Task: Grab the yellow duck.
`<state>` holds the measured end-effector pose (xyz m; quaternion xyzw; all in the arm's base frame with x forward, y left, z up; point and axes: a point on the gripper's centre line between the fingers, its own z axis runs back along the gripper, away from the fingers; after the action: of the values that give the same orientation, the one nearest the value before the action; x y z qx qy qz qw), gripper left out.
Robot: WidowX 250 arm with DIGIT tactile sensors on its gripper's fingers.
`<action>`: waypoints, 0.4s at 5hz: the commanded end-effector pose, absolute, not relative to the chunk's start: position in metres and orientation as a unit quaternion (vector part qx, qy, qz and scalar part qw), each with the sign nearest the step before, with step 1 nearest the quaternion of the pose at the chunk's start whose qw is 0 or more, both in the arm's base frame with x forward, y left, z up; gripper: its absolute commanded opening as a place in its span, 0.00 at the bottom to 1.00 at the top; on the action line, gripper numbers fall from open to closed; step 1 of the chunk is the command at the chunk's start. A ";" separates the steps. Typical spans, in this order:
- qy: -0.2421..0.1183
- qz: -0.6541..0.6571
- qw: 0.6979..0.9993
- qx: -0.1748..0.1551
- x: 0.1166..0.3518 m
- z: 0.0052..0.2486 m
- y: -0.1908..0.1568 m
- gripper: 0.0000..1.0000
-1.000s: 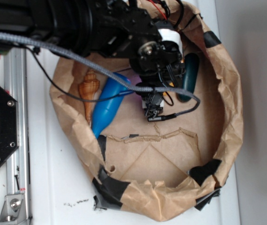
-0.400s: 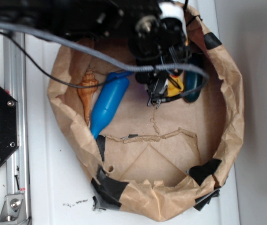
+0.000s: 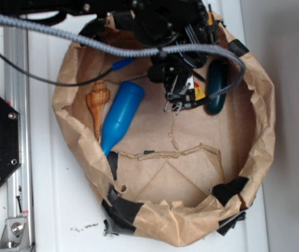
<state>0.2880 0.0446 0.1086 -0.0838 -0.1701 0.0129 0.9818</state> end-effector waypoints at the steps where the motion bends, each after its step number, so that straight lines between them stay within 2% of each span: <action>1: -0.194 0.012 0.979 -0.068 0.288 0.112 0.049 1.00; 2: -0.188 0.009 0.980 -0.067 0.287 0.109 0.048 1.00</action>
<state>0.2884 0.0479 0.1017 -0.0740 -0.1732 0.0132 0.9820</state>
